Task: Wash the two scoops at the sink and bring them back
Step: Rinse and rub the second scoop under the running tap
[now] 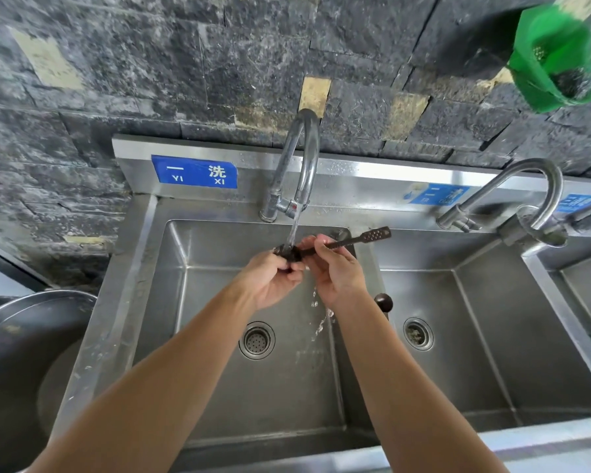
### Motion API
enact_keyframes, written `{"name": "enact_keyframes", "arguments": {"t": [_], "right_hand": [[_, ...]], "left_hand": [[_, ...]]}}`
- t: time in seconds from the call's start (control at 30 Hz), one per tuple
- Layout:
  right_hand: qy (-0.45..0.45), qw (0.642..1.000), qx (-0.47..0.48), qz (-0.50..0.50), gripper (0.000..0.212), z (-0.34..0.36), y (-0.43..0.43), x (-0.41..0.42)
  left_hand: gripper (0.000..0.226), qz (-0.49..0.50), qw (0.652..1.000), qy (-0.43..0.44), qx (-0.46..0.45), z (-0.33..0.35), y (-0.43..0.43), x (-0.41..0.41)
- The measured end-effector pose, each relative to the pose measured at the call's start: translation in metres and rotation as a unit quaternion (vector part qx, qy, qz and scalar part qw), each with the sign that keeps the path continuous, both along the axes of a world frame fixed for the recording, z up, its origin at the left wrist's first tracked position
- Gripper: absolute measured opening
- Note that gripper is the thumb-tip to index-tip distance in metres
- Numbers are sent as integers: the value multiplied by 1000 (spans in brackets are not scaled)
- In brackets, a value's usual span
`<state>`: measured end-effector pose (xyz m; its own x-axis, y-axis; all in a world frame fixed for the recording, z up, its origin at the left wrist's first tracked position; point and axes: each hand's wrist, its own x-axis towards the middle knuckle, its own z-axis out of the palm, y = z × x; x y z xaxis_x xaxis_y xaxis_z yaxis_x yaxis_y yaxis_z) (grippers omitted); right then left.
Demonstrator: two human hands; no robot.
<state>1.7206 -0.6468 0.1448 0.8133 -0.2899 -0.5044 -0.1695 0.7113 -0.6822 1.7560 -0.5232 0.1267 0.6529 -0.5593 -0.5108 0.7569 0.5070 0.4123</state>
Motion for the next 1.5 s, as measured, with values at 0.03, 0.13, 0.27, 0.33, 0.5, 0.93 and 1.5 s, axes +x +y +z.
{"name": "enact_keyframes", "arguments": {"t": [0.03,0.13,0.27,0.33,0.5,0.93,1.5], "right_hand": [[-5,1000,-15,-2,9,2,1,0],[-3,993,-117,10,11,9,3,0],[21,999,-42,-1,11,15,-7,-7],[29,999,25,-14,8,16,-9,-14],[54,969,237,-46,15,-4,22,-36],[78,963,236,-103,15,-42,-1,-101],[144,937,-124,293,29,-43,-43,-136]], "left_hand": [[40,-4,1000,-8,3,-2,-1,0],[28,-46,973,-114,196,-10,-3,3],[40,-142,813,-326,461,-17,8,7],[30,-108,849,-285,432,-15,8,10],[18,65,998,-5,13,2,-16,2],[43,159,979,121,-33,-17,-26,-16],[22,118,973,198,-16,-26,-17,-6]]}}
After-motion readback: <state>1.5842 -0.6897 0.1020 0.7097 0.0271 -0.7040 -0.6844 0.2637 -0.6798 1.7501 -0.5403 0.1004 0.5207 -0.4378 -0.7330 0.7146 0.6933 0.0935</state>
